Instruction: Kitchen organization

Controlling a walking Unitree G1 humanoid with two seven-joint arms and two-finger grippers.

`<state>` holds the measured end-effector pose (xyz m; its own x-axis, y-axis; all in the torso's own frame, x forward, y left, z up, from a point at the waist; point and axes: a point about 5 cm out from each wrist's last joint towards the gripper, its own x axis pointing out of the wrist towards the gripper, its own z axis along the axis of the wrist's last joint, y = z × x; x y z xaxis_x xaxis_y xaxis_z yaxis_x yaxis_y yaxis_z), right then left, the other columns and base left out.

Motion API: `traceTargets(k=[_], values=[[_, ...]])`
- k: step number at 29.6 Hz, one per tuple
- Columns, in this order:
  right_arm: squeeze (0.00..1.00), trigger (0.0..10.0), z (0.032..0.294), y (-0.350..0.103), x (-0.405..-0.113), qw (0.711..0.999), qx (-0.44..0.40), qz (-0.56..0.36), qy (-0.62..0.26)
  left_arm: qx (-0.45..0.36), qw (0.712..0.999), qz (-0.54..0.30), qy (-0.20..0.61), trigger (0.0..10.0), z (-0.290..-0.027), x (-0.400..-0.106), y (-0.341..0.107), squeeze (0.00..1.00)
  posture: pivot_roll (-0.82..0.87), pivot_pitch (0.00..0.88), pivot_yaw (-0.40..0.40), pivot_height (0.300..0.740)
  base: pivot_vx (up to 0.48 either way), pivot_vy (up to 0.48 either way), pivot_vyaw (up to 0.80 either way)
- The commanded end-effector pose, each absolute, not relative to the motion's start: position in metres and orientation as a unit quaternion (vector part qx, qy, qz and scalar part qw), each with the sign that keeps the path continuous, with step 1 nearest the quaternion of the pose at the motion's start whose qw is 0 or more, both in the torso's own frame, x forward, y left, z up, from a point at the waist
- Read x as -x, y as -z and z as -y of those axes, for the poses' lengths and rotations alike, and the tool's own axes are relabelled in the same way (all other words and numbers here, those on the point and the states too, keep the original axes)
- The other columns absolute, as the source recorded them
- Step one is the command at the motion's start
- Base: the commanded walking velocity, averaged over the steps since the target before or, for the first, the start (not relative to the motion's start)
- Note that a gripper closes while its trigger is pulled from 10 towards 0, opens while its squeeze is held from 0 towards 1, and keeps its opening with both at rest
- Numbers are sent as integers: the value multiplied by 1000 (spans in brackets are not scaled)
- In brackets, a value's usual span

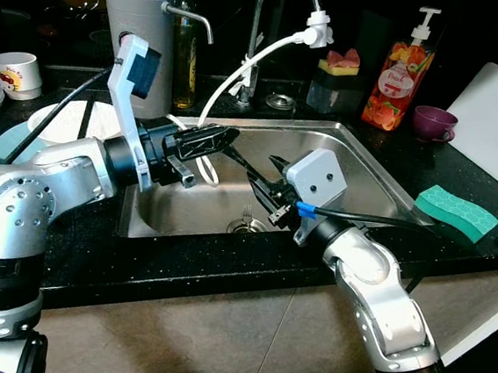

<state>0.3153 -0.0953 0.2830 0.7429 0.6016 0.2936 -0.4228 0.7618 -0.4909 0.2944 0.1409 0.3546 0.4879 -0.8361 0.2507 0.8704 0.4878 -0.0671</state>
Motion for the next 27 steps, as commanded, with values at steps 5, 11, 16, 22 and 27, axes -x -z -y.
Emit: traceTargets(k=[5,11,16,22,27], values=[[0,0,100,-284,-317,914,199,232,-267,76,864,89,490,10000,-138,-294,-349,0,46,178,-50,740,0,0,0],[0,0,99,-284,-319,914,201,234,-262,60,896,93,431,10000,-142,-305,-345,0,45,175,-53,740,0,0,0],[0,0,100,-283,-321,916,199,234,-258,61,896,102,428,10000,-142,-307,-344,0,47,174,-55,740,0,0,0],[0,10000,103,-281,-328,926,197,221,-235,79,893,114,429,10000,-140,-307,-339,1000,47,174,-55,740,0,0,0],[0,10000,108,-280,-338,935,196,211,-209,84,900,119,412,10000,-143,-306,-339,0,47,166,-56,740,0,0,0]])
